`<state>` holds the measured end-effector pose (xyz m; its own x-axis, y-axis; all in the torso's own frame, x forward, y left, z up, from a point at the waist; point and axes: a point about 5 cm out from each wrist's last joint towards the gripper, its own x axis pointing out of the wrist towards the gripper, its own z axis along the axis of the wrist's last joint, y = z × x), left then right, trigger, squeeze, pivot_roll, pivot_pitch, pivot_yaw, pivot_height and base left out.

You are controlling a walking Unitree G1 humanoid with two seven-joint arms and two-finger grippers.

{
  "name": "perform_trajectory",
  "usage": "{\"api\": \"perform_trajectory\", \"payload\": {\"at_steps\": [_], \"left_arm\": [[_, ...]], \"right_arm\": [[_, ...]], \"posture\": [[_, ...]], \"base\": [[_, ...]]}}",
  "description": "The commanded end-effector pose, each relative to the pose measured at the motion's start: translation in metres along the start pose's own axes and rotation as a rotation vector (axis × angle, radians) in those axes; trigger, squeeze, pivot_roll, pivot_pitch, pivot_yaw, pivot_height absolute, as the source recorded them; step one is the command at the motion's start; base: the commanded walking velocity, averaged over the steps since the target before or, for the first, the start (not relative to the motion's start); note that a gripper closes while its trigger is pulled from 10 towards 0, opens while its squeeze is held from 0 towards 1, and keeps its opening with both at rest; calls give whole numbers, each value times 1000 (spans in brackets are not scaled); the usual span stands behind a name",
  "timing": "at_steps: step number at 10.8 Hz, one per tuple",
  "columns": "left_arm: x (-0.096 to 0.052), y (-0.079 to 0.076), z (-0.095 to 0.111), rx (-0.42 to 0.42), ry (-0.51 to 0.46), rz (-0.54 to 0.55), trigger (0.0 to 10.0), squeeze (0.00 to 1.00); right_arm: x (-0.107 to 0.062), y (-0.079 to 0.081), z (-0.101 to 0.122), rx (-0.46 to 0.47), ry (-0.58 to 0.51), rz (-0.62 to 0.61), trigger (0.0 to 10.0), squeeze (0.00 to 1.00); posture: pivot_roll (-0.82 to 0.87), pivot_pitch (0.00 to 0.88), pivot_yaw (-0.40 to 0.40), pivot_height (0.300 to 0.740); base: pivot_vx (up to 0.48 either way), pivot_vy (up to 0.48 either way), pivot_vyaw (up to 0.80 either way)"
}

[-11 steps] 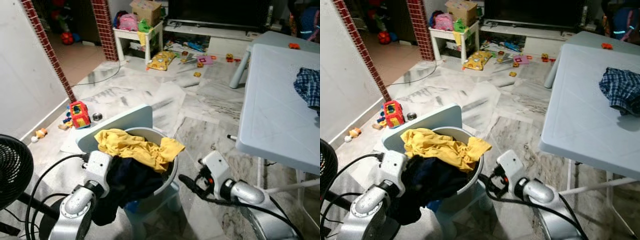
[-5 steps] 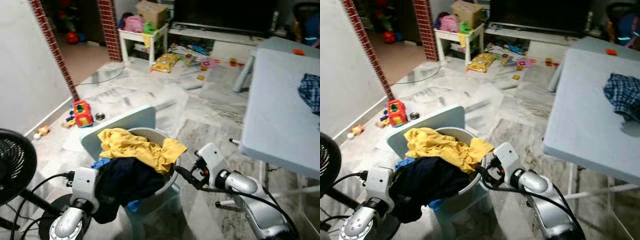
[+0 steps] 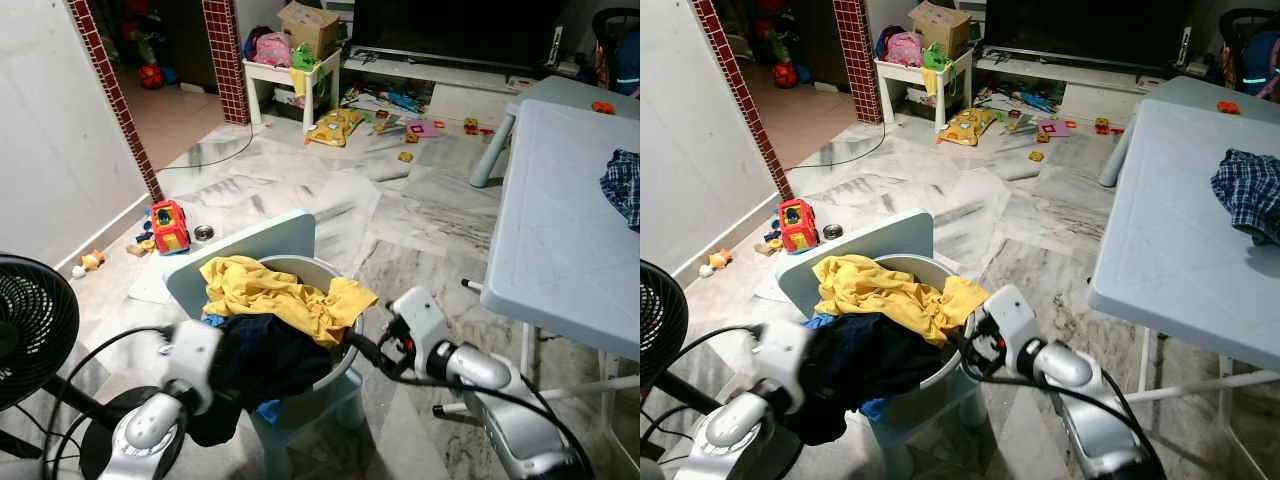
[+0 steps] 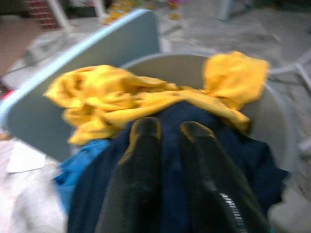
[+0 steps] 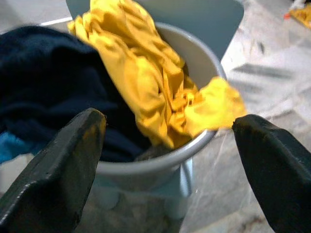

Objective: Hang hanger

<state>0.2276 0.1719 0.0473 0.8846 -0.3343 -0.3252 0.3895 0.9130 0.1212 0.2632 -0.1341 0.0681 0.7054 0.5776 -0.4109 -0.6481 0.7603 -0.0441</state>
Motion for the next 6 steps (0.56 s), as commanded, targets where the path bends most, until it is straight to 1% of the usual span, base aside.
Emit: {"api": "perform_trajectory", "payload": {"at_steps": [1, 2, 4, 6], "left_arm": [[1, -1, 3, 32, 18, -30, 10000, 1000], [5, -3, 6, 55, 51, -81, 10000, 1000], [9, -4, 5, 95, 120, -149, 10000, 1000], [11, 1, 5, 119, 146, -154, 10000, 1000]], "right_arm": [[-1, 0, 2, -15, -8, -4, 10000, 0], [-2, 2, 2, -12, -7, -6, 10000, 0], [-4, 6, 0, -3, -5, 4, 10000, 0], [-6, 8, -1, 0, -5, 8, 10000, 0]], "posture": [[-148, 0, 29, 740], [-157, 0, 38, 740], [-163, 0, 44, 740], [-166, 0, 51, 740]], "base": [[0, 0, 0], [0, 0, 0], [0, 0, 0], [0, 0, 0]]}}
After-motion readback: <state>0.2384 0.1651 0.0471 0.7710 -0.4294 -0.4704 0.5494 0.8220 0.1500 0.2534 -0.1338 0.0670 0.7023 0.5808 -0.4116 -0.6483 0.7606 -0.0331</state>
